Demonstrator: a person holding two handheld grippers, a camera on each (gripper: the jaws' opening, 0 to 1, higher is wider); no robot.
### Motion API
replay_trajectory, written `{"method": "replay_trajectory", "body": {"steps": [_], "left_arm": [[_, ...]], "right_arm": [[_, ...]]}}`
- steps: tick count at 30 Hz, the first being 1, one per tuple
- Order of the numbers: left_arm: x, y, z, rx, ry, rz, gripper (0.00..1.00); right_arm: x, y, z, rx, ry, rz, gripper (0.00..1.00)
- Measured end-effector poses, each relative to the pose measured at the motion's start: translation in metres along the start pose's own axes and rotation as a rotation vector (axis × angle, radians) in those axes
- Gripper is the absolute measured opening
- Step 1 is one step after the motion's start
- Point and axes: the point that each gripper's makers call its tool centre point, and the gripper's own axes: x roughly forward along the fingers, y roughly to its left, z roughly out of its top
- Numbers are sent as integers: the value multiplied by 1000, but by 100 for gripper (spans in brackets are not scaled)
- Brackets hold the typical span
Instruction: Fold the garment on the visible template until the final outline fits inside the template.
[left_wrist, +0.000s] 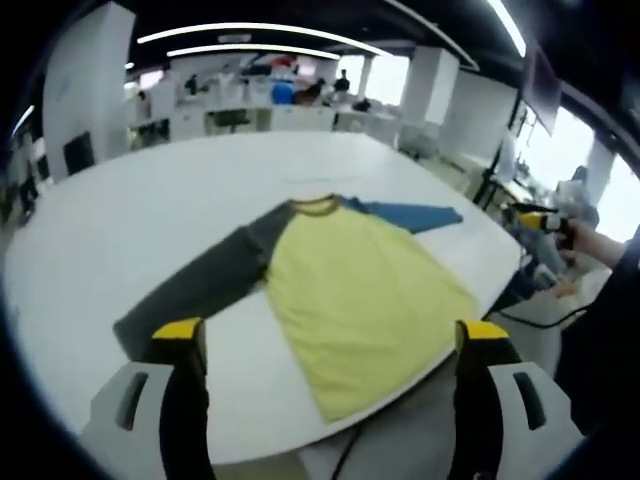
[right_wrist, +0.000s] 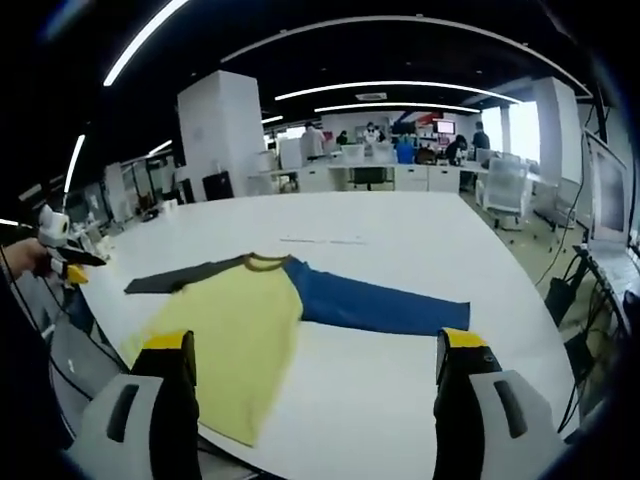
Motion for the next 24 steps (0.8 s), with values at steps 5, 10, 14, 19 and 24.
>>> {"method": "replay_trajectory", "body": {"steps": [5,10,14,19,24], "left_arm": [[2,2,0,-5,3,4,99],[4,2,-3,-13,14,7,99],[7,1,-2,-9,24,9,99],[12,0,2,-6,27,13,99],[20,-3,5,-6,32,12,99]], "right_arm": [[5,-4,-2,0,11,4,99],[10,-11,-7,17,23,0,96],[16,-19,-11,21,36,-3,96],[27,-36,-15,9,57,-18,94],[40,-57,-12,-10,66,-31,86]]}}
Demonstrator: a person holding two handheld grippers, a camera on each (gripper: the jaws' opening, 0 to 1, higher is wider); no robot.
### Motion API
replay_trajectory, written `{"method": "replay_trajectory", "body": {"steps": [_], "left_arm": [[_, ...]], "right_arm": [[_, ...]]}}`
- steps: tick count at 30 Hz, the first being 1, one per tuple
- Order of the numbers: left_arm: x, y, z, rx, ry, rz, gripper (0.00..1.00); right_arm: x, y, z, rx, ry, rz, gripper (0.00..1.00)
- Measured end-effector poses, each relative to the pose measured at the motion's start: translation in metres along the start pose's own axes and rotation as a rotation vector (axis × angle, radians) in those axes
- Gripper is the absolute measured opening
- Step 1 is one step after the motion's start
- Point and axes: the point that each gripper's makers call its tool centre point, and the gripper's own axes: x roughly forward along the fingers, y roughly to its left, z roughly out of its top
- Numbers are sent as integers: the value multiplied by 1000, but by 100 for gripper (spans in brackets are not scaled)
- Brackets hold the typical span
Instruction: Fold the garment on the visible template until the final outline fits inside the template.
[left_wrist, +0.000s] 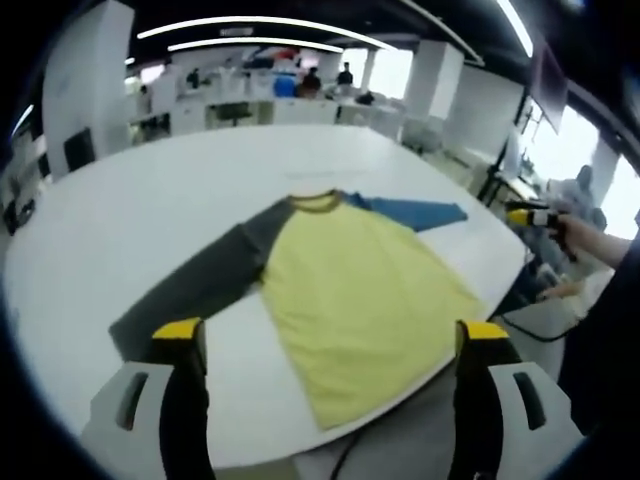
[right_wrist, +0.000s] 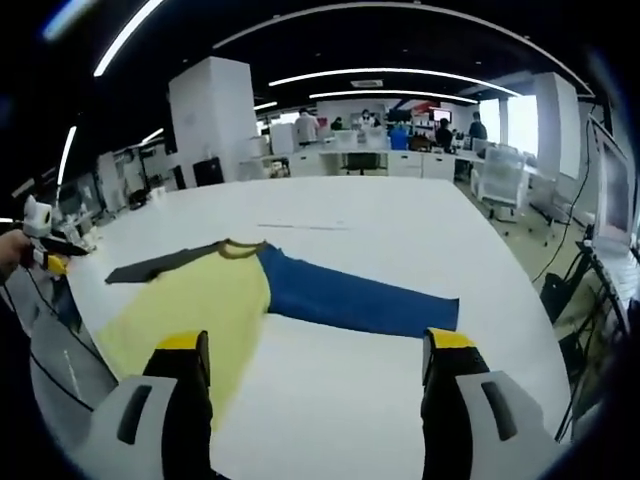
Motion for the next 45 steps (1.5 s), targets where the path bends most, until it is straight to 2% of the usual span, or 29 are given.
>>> {"method": "replay_trajectory", "body": {"steps": [8,15,18,28,33,40,45], "left_arm": [[13,5,-6,-13,29,7,98],[21,-2,-5,-15,51,25,97],[23,-4,-4,-19,54,29,97],[30,-8,-7,-17,85,51,97],[35,-12,-8,-16,95,47,96],[39,-8,-10,-10,115,50,95],[40,-4,-14,-20,134,59,93]], "right_arm": [[19,-41,-1,6,25,-38,83],[38,-75,-8,-1,53,-65,78],[46,-84,-12,-3,59,-59,74],[72,-106,-21,-9,88,-57,73],[87,-126,-27,10,103,-62,69],[104,-156,-36,45,119,-112,61],[110,-156,-40,31,143,-129,54]]}}
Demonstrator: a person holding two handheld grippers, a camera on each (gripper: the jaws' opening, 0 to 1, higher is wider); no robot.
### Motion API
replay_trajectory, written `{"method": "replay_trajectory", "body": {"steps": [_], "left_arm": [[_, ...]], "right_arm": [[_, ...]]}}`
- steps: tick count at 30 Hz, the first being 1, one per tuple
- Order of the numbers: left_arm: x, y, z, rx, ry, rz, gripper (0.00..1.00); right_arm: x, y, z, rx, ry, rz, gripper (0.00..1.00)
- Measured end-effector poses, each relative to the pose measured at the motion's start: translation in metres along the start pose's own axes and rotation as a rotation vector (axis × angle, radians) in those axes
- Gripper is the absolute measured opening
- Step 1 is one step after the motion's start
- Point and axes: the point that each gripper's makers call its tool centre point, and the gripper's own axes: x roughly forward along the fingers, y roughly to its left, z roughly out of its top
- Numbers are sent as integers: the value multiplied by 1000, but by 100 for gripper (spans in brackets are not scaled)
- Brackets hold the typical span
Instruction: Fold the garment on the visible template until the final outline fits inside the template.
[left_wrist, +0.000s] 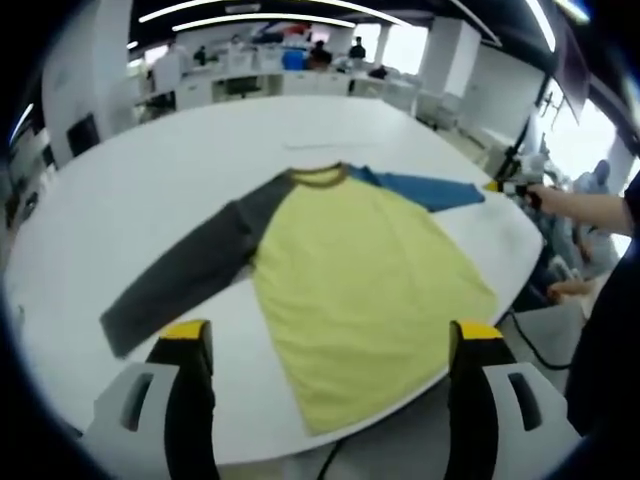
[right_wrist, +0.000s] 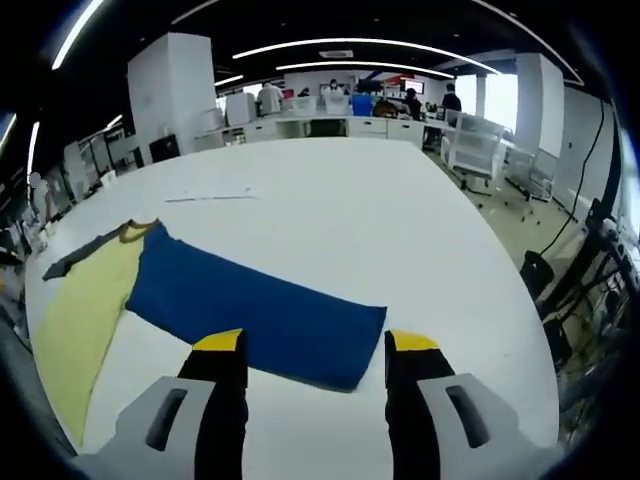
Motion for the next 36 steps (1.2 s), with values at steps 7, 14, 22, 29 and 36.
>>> {"method": "replay_trajectory", "body": {"steps": [7,14,22,29,36], "left_arm": [[3,4,-1,-2,15,15,91],[7,3,-3,2,34,17,91],[11,6,-6,9,58,25,90],[16,10,-2,12,60,30,90],[19,11,-2,18,69,25,90]], "right_arm": [[10,1,-1,2,18,-9,44],[21,-11,1,12,26,-45,41],[32,-26,-5,35,55,-67,37],[42,-41,-10,35,93,-99,30],[48,-46,-8,36,98,-100,26]]}}
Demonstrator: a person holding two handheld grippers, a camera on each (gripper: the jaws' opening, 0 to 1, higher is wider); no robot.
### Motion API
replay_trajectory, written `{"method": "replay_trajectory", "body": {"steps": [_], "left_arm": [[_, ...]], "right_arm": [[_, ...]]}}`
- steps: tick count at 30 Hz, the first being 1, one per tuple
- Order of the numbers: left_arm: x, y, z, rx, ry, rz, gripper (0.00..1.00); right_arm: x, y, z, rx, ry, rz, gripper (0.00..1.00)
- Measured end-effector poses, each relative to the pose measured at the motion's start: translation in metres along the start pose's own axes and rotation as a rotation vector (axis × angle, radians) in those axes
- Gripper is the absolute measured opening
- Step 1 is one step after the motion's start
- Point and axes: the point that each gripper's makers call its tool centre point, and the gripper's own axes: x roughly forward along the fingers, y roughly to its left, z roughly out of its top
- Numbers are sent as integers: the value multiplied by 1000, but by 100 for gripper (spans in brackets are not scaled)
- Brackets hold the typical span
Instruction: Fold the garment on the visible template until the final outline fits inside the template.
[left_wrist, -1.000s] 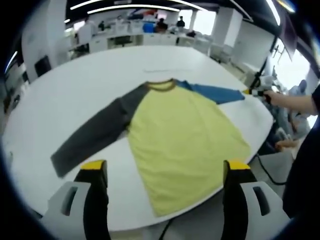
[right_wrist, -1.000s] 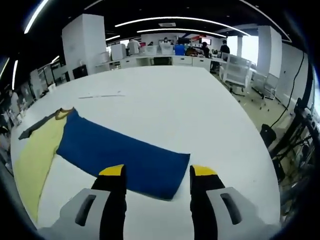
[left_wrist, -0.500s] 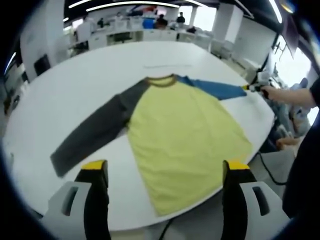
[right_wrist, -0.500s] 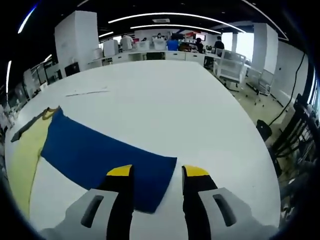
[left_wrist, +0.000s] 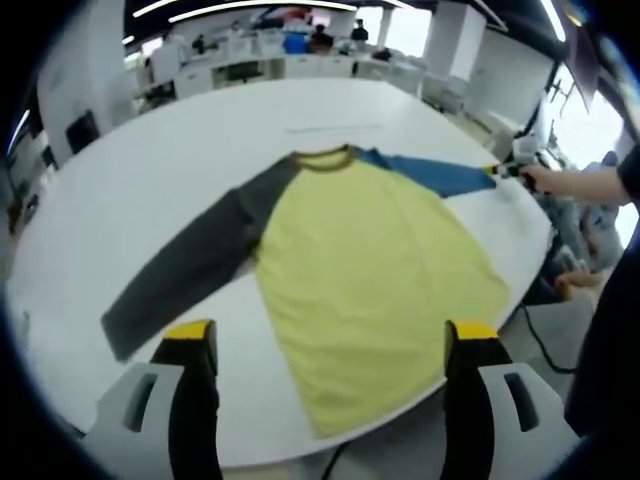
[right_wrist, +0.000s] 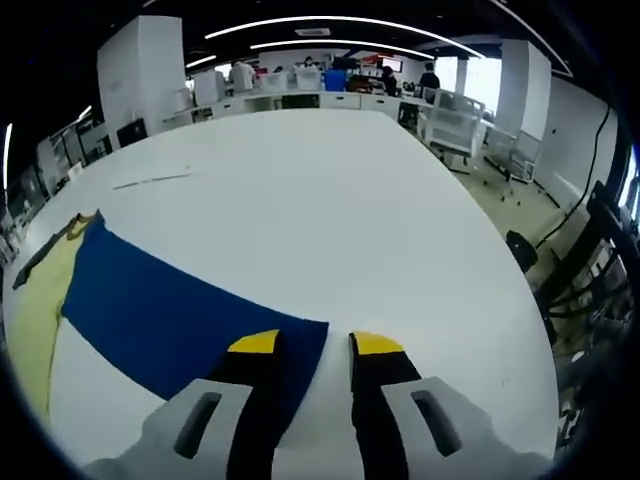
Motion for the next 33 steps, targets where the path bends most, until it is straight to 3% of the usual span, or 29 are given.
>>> {"method": "replay_trajectory", "body": {"steps": [22,25,33], "left_arm": [[1,2,-1,6,9,13,89],[1,3,-2,6,11,17,88],[0,3,-1,15,7,18,88]], "right_arm": [[3,1,0,47,5,-6,12],[4,7,2,45,5,20,4],[0,2,3,22,38,-2,2]]}}
